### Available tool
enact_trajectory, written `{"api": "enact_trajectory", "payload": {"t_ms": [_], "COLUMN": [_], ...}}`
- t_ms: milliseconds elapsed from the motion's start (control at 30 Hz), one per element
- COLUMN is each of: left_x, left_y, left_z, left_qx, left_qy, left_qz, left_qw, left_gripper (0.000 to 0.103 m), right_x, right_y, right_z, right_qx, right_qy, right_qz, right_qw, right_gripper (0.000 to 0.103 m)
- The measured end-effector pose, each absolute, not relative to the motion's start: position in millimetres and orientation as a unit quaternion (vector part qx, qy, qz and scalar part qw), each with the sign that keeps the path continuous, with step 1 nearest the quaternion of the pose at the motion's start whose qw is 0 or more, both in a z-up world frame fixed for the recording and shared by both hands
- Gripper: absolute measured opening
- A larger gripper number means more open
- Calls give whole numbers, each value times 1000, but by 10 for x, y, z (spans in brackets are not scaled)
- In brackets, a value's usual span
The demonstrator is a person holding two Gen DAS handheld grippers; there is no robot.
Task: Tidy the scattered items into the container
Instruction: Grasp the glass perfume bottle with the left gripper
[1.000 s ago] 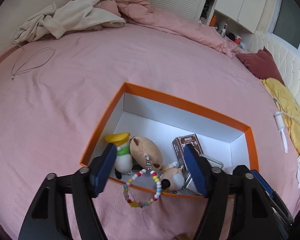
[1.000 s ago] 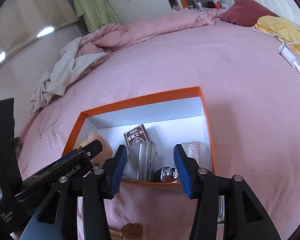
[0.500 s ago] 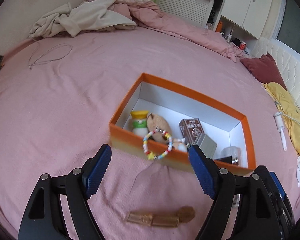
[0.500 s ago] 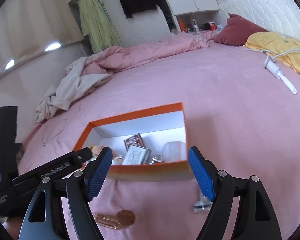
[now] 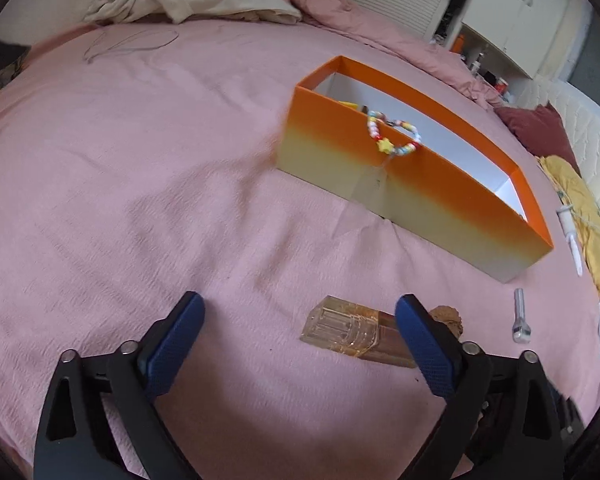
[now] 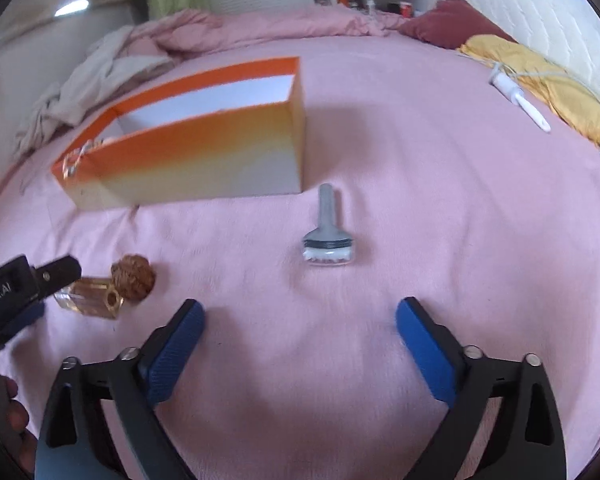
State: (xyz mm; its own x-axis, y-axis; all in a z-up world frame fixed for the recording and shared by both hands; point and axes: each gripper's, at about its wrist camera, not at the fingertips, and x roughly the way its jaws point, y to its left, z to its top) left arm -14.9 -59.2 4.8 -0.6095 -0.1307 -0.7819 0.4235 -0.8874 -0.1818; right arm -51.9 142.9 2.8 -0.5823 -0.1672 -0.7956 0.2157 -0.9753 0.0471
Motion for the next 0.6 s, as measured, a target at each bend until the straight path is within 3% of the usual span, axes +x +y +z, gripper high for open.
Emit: {"api": "enact_trajectory", "payload": {"t_ms": [400, 500, 600], "left_x": [-16, 83, 123], "left_y": [-658, -743, -793], "left_z": [71, 94, 93], "left_qx": [379, 352, 341], "left_qy": [201, 234, 249], "left_qz": [-893, -898, -899], "left_qw": [137, 123, 114], "left_gripper": [103, 102, 95], "right_x": [-502, -496, -482], "right_y": [1545, 1650, 1871], "right_z": [18, 28, 40], "right_qx": [438, 426, 406], "right_qy": [-6, -46, -128], "right_qz": [-890, -892, -890], "right_qw": [127, 142, 166], "right_gripper": [103, 103, 103]}}
